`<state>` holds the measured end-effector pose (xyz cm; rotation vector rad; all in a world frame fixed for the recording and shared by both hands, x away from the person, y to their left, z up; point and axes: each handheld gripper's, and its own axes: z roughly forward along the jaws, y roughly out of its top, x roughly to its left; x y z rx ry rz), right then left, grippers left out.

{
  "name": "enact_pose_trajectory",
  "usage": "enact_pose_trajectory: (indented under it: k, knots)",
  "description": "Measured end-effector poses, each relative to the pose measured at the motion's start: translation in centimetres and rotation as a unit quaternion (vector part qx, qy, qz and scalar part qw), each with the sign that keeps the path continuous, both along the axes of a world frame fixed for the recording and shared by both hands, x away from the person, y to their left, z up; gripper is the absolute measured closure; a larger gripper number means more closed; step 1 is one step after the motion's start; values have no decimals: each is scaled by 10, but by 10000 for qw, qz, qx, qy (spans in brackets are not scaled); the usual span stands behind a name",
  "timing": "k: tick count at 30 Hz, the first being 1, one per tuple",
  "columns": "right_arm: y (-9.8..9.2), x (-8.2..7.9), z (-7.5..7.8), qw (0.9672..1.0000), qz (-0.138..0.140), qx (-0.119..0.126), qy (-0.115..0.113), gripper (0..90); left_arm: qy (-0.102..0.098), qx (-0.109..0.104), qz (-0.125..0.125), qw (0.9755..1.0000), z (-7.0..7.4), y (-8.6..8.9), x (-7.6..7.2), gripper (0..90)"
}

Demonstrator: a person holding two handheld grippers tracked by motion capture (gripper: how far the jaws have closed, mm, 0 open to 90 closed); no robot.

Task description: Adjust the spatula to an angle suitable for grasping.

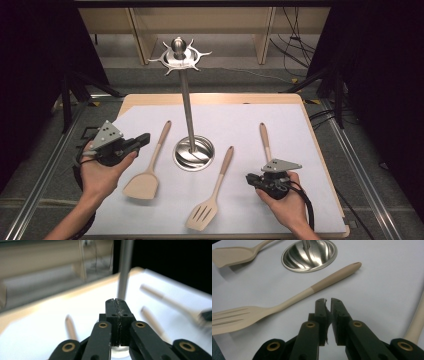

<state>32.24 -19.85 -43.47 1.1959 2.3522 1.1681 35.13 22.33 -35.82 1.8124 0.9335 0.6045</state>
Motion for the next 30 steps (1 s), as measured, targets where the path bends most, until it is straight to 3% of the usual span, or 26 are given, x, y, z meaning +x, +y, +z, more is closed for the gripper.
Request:
enact_pose_trajectory:
  k: [1, 2, 3, 6, 7, 8, 9, 10, 11, 12, 13, 14, 15, 16, 17, 18, 19, 20, 22, 23, 24, 25, 26, 29, 30]
  knots:
    - [0, 1, 0, 10000, 17, -11, -54, 842, 133, 128, -59, 9998, -8, 0, 6, 861]
    - [0, 2, 0, 10000, 29, -26, -41, 842, 400, 427, -186, 9981, -22, -1, 18, 853]
    - [0, 2, 0, 10000, 30, -33, -39, 842, 400, 427, -186, 9981, -22, -1, 18, 843]
    - [-1, 2, -1, 10000, 27, -34, -43, 842, 1132, 514, -179, 9921, -46, -13, 33, 809]
    - [-1, 2, -1, 10000, 47, -36, -39, 842, 1543, 1068, -339, 9817, -60, -16, 47, 776]
    - [-1, 2, -1, 10000, 47, -36, -39, 842, 1543, 1068, -339, 9817, -60, -16, 47, 774]
    - [0, -1, 0, 10000, -37, 20, 74, 842, 1915, 1151, -264, 9744, -74, -25, 52, 759]
    - [0, -1, 0, 10000, -37, 20, 74, 842, 1915, 1151, -264, 9744, -74, -25, 52, 755]
    - [-1, 0, 0, 10000, 6, 4, 22, 842, 2195, 1163, -305, 9682, -80, -29, 53, 755]
    - [-1, 0, 0, 10000, 15, -8, -10, 842, 2136, 1289, -349, 9678, -84, -31, 54, 755]
    - [0, -2, 0, 9999, -52, 32, 126, 841, 2198, 1365, -364, 9653, -88, -33, 55, 756]
    - [0, -2, 0, 9999, -52, 32, 126, 841, 2296, 1352, -330, 9633, -91, -35, 54, 756]
    - [-1, 1, -2, 10000, 41, -42, 31, 841, 2396, 1434, -340, 9596, -94, -35, 54, 770]
    - [-1, 1, -2, 10000, 64, -39, 17, 841, 2516, 1785, -278, 9508, -100, -35, 54, 781]
    - [1, -1, -1, 9999, -10, -10, 121, 841, 2516, 1785, -278, 9508, -100, -35, 54, 795]
    - [1, -1, -1, 9999, -10, -10, 121, 841, 2631, 1821, -238, 9471, -102, -35, 52, 795]
    - [1, -1, -1, 10000, 46, -9, 25, 841, 2681, 1802, -213, 9461, -105, -35, 51, 810]
    - [1, -1, -1, 10000, 46, -9, 25, 841, 2743, 1887, -227, 9427, -107, -33, 49, 810]
    - [1, -1, -2, 9999, -12, -16, 105, 841, 2695, 1791, -248, 9459, -108, -29, 47, 827]
    - [1, -1, -2, 9999, -12, -16, 105, 841, 2700, 1791, -229, 9458, -107, -29, 47, 827]
    - [1, 1, -3, 10000, 40, -12, -21, 841, 2690, 1885, -215, 9443, -106, -28, 47, 837]
    - [1, 1, -3, 10000, 60, -24, -10, 841, 2694, 1938, -224, 9431, -106, -28, 47, 848]
    - [1, 1, -3, 10000, 57, -25, -10, 841, 2757, 2001, -228, 9399, -106, -28, 47, 863]
    - [0, 0, -2, 9999, 60, -74, 53, 840, 2794, 2140, -187, 9358, -103, -26, 49, 869]
    - [0, -1, -2, 9999, 51, -55, 109, 840, 2817, 2263, -157, 9323, -102, -23, 48, 872]
